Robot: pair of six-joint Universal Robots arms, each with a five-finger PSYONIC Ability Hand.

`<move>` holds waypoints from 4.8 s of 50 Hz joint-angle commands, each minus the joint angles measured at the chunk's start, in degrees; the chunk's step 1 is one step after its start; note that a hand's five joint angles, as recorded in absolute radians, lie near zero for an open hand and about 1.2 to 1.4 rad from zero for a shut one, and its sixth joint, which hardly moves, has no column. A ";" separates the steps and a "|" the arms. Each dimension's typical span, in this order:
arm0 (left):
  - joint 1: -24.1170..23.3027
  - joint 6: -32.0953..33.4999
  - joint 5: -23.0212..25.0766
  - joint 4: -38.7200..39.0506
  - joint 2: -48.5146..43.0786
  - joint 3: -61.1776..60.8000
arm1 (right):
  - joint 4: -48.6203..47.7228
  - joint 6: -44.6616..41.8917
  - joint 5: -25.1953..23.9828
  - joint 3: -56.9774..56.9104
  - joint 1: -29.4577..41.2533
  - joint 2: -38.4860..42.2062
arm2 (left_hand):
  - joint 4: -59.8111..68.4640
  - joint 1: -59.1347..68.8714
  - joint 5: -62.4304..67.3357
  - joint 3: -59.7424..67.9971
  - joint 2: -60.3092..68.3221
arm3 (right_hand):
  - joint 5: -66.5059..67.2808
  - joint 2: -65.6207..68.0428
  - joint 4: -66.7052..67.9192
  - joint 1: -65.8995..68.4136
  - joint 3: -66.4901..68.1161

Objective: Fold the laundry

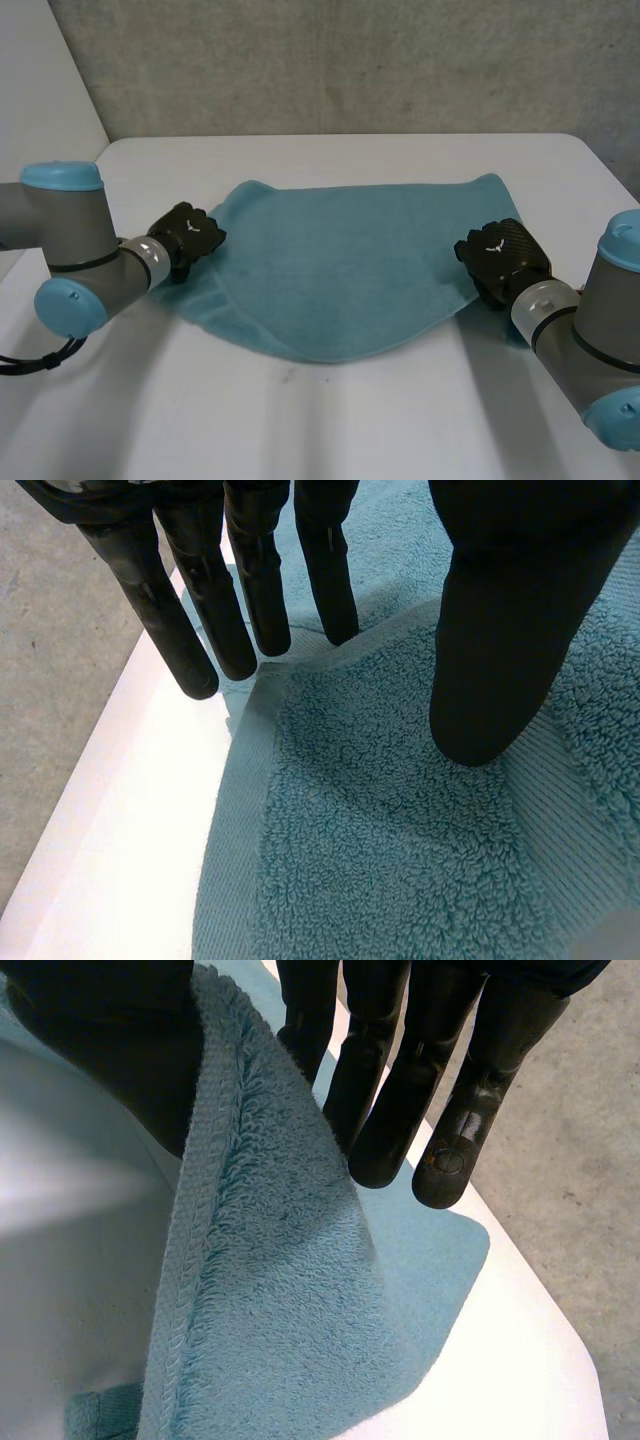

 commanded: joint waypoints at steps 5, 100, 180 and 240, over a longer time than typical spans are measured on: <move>0.08 0.01 -1.53 0.48 1.81 -0.92 | -0.09 0.00 0.61 -0.17 -0.17 0.08 | 45.82 45.83 45.80 45.87 45.78 | 13.24 12.17 11.67 23.65 11.90; 10.97 -7.73 1.71 6.19 35.75 -47.41 | 11.78 4.57 1.14 -5.45 -2.28 0.35 | -11.52 -11.51 -11.54 -11.47 -11.56 | 13.24 12.17 11.67 23.65 11.90; 0.79 -19.16 -5.39 12.51 22.32 -26.53 | 37.63 -7.65 -3.63 -21.94 -9.50 3.23 | 45.82 45.83 45.80 45.87 45.78 | 13.24 12.17 11.67 23.65 11.90; 6.14 -29.17 -15.78 40.21 24.59 -34.05 | 8.44 20.66 -6.86 -2.55 -10.98 1.05 | 45.82 45.83 45.80 45.87 45.78 | -24.88 -25.96 -26.45 -14.48 -26.22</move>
